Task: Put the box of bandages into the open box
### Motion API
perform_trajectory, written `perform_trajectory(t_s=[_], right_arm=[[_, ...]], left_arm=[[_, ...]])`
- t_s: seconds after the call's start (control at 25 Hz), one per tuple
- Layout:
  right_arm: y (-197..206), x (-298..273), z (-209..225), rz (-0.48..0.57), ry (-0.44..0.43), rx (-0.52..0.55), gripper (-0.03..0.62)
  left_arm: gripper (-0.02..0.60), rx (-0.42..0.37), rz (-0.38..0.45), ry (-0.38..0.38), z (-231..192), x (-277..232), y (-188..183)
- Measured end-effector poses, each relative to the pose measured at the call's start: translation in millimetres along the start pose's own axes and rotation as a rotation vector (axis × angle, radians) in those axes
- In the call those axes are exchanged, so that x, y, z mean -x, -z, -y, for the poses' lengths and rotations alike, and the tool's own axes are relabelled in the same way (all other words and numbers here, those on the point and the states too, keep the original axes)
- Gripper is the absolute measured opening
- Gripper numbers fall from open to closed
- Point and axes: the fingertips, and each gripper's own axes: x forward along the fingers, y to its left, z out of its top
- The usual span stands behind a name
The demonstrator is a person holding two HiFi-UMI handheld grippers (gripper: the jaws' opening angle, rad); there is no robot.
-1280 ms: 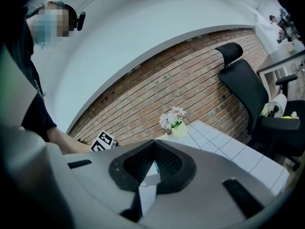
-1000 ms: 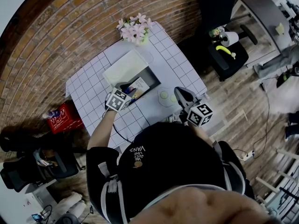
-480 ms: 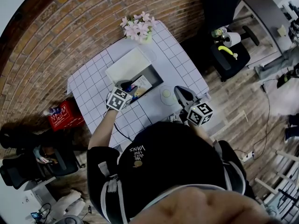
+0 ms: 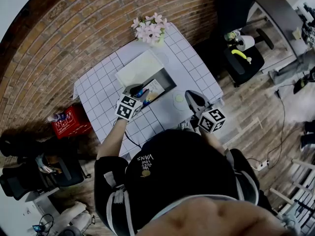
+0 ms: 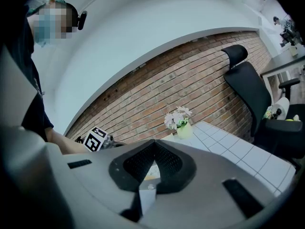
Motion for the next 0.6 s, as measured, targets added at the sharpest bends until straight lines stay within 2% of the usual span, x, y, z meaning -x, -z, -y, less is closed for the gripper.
perform_trajectory(t_s=[0.24, 0.6], right_arm=[[0.7, -7.1, -17.7, 0.013, 0.002, 0.015, -0.003], [5.4, -12.0, -52.2, 0.038, 0.021, 0.049, -0.003]], left_arm=[[0.13, 0.035, 0.087, 0.0, 0.4, 17.1, -9.2], [0.07, 0.048, 0.192, -0.003, 2.1, 53.9, -8.0]])
